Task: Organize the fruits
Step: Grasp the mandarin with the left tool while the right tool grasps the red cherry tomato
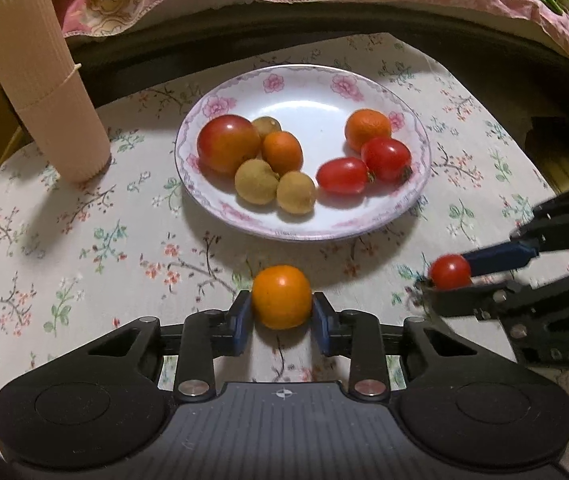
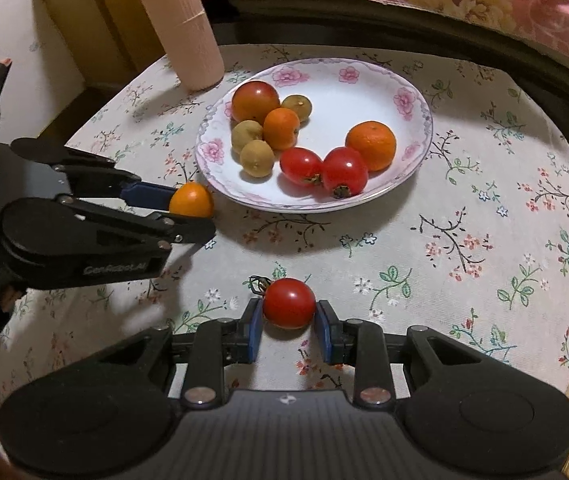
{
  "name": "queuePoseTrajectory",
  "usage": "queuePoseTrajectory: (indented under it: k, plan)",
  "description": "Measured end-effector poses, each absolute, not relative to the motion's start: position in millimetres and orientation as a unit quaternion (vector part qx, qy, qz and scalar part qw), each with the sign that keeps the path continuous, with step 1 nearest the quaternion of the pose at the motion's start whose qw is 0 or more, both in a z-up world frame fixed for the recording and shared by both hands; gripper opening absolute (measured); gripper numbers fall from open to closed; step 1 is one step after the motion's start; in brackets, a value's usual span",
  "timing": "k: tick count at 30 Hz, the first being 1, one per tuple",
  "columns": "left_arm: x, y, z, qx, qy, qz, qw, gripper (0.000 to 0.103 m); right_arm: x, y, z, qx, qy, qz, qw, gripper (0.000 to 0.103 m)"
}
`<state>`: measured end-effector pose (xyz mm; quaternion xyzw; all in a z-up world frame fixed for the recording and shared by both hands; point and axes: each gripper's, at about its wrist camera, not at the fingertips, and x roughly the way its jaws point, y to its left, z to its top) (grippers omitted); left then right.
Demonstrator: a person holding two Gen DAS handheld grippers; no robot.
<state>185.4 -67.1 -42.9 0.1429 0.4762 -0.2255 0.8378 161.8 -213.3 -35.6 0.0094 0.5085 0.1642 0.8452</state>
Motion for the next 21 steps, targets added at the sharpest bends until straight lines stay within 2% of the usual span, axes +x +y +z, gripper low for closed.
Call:
queuePoseTrajectory:
  k: [17,21]
  plan:
    - [134.6,-49.8,-37.4,0.141,0.507,-0.207,0.825,0.040,151.2,-202.0,-33.9,-0.032,0.504,0.173,0.845,0.031]
    - [127.6,-44.3,-37.4,0.133,0.509,-0.201,0.826,0.044,147.0,-197.2,-34.4,-0.049,0.500,0.171,0.847,0.031]
